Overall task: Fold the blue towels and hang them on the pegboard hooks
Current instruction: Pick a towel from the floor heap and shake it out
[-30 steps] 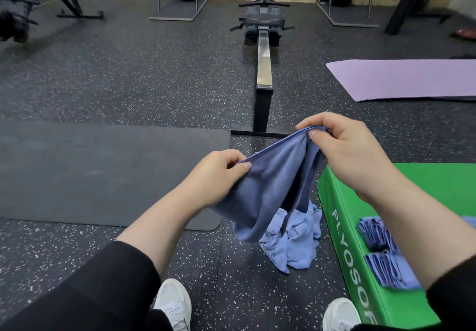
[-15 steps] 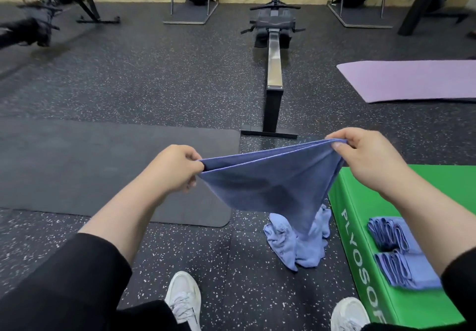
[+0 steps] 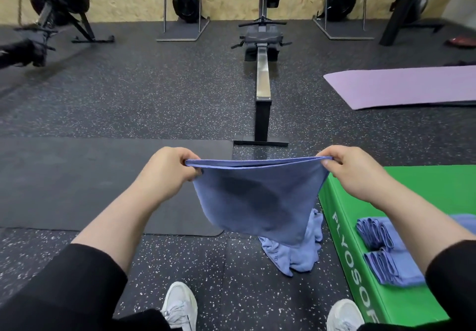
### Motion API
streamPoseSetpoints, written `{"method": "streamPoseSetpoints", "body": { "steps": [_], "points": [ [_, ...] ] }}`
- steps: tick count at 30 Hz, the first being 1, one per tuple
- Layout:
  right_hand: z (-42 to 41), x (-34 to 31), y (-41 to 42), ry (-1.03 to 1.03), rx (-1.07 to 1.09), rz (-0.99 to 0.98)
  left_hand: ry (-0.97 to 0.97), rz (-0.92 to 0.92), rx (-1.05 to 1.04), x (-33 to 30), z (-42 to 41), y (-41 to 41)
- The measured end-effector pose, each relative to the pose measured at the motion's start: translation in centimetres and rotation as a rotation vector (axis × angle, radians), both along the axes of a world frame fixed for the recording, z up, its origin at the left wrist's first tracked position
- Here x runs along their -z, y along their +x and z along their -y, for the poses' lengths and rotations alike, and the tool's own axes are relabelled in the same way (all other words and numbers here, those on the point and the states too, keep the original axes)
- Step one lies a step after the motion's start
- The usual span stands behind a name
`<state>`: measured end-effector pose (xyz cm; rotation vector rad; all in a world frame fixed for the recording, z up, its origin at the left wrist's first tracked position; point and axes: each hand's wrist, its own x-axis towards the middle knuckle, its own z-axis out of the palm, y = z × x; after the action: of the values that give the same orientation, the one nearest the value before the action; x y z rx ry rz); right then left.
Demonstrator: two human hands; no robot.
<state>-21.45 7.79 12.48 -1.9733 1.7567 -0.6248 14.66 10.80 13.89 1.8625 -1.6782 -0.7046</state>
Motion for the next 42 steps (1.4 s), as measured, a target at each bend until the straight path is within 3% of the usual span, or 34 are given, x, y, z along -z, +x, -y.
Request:
{"method": "streamPoseSetpoints", "body": {
  "steps": [3, 8, 12, 19, 23, 28, 31, 34, 38, 42],
  "points": [
    [0.1, 0.1, -0.2, -0.028, 0.029, 0.029, -0.090, 0.013, -0.047, -0.1, 0.2, -0.1],
    [-0.1, 0.7, 0.0, 0.021, 0.006, -0.045, 0.008, 0.303, -0.094, 0.7, 0.5, 0.7],
    [0.0, 0.2, -0.1, -0.011, 0.049, -0.007, -0.017, 0.198, -0.076, 0.8, 0.6, 0.7],
    [0.2, 0.0, -0.2, 0.005, 0.125, -0.028, -0.185, -0.321, -0.026, 0.5, 1.1, -0.7],
    [0.3, 0.7, 0.6, 0.179, 0.033, -0.125, -0.205, -0.319, 0.065, 0.1, 1.4, -3.7],
    [-0.3, -0.1, 5.5, 0.095, -0.206, 0.160, -0.198, -0.139, 0.272, -0.9, 1.6, -8.6],
    [0.1, -0.4, 8.2, 0.186, -0.314, 0.420, -0.175, -0.169, 0.325, -0.9, 2.0, -10.3],
    [0.8, -0.6, 9.2, 0.174, -0.332, 0.439, -0.205, -0.248, 0.269, -0.7, 2.7, -10.4],
    [1.6, -1.0, 9.3, 0.123, -0.310, 0.479, -0.027, -0.428, 0.260, 0.2, 2.9, -8.6],
    [2.6, -1.0, 8.6, 0.020, -0.219, 0.483, 0.236, -0.291, 0.389, 2.0, 2.2, -7.1]
  ]
}}
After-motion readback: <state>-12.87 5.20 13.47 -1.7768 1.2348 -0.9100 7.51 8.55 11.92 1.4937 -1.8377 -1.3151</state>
